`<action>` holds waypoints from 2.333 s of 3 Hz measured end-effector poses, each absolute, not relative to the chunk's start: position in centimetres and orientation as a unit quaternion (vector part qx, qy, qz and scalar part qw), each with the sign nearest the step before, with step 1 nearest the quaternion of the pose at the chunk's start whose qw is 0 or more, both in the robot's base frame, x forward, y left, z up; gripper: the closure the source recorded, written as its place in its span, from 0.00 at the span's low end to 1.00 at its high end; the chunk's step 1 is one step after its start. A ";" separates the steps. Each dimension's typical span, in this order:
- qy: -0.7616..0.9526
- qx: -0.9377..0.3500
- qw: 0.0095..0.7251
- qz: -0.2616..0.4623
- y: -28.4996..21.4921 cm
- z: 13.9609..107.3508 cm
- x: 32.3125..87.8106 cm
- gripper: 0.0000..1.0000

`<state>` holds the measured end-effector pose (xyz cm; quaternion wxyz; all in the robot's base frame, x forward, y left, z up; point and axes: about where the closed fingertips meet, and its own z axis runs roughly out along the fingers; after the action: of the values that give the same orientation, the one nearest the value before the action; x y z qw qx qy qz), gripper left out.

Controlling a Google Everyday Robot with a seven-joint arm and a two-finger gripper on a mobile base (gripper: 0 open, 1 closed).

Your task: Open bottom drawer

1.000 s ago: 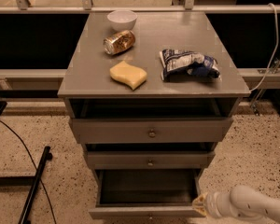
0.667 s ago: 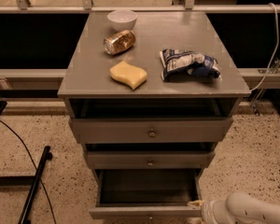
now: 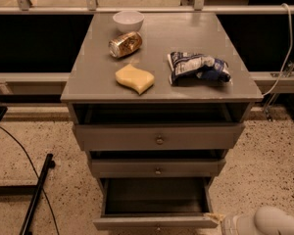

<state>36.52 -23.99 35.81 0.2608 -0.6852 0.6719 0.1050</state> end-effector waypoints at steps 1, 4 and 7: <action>0.669 -0.685 0.264 0.121 -24.5 42.6 31.6 0.52; 0.662 -0.686 0.267 0.142 -25.3 51.0 25.7 1.00; 0.662 -0.690 0.261 0.134 -25.4 50.3 27.9 0.51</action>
Offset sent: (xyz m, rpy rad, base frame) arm -0.1115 -0.0156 0.1590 0.0591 0.0346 0.0290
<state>27.95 -25.38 50.27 0.2612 -0.6897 0.6618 0.1344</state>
